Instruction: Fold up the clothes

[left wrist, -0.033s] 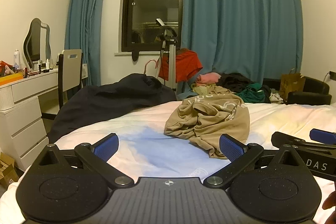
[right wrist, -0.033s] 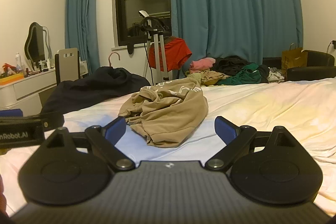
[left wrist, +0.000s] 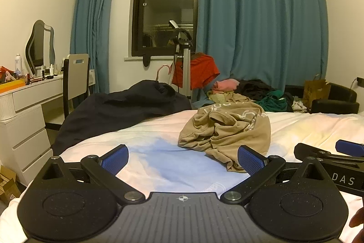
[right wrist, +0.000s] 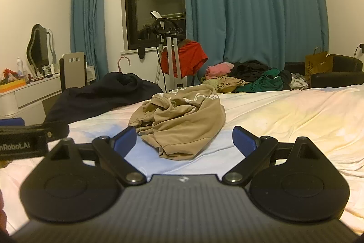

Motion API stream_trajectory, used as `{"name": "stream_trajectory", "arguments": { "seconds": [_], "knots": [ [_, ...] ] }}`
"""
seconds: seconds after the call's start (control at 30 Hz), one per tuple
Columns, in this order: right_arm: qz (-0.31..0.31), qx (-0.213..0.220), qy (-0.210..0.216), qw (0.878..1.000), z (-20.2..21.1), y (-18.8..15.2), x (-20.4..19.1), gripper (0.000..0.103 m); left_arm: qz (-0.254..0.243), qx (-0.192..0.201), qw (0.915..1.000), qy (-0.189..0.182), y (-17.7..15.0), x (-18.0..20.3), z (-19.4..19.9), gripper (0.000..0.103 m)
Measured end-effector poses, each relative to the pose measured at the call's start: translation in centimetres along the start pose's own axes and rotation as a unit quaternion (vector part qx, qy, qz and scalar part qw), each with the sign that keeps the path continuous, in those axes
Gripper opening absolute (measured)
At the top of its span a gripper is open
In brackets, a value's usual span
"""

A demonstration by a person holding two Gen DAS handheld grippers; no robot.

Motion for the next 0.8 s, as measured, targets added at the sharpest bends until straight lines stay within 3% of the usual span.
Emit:
{"name": "stream_trajectory", "arguments": {
  "seconds": [0.8],
  "knots": [
    [0.0,0.001,-0.008,1.0,0.2,-0.1,0.3,0.093,-0.007,0.008,0.9999,0.007,-0.3,-0.8,0.1,0.103]
  ]
}}
Point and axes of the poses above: each gripper's, at about its wrist camera, not at the fingertips, and z roughly against the way its jaws point, x to its right, y to its top, the point moved 5 cm from there along -z, roughly the way its jaws point, and after that the axes turned 2 degrees about z, right-handed, at the moved point
